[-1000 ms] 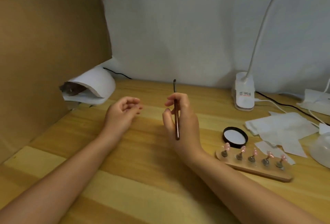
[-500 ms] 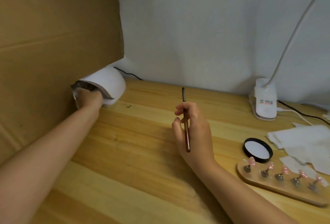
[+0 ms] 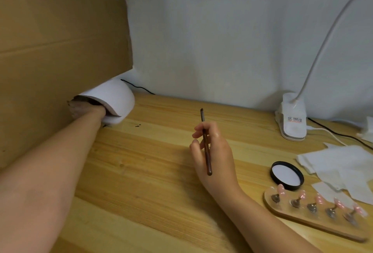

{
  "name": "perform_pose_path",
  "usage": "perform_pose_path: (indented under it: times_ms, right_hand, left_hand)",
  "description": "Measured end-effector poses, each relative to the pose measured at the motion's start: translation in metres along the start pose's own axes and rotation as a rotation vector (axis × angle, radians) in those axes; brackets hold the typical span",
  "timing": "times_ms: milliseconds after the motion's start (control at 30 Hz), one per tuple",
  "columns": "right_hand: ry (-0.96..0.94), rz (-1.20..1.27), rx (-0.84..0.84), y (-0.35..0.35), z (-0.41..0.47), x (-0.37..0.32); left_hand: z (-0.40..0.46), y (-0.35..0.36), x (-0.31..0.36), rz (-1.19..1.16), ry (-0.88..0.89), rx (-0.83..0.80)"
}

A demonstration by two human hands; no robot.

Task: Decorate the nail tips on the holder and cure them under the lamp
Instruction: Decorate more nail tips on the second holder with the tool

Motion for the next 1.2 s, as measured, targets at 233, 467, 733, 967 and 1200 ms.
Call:
perform_pose_path:
  times_ms: [233, 467, 733, 967, 1200]
  right_hand:
    - [0.024, 0.032, -0.001, 0.001, 0.001, 0.002]
    - [0.044, 0.068, -0.008, 0.001, 0.001, 0.004]
    - [0.043, 0.127, -0.022, 0.001, -0.002, 0.002]
    - [0.043, 0.153, 0.004, -0.002, -0.004, -0.001]
    - [-0.026, 0.121, -0.051, -0.002, -0.007, -0.013]
  left_hand:
    - [0.012, 0.006, -0.008, 0.057, 0.114, -0.021]
    - [-0.001, 0.001, -0.01, 0.179, 0.209, -0.125]
    - [-0.018, -0.013, -0.015, 0.239, 0.258, -0.249]
    - [-0.04, -0.04, -0.021, 0.436, 0.223, -0.399]
    - [-0.079, -0.07, -0.023, 0.545, 0.199, -0.521]
Point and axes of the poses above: each hand's wrist, its own z-axis towards the middle knuckle, its own y-axis out of the palm, x = y × z, the point moved 3 cm from there along z, towards the middle knuckle, and after that the axes turned 3 degrees about x, right-handed, at the moved point
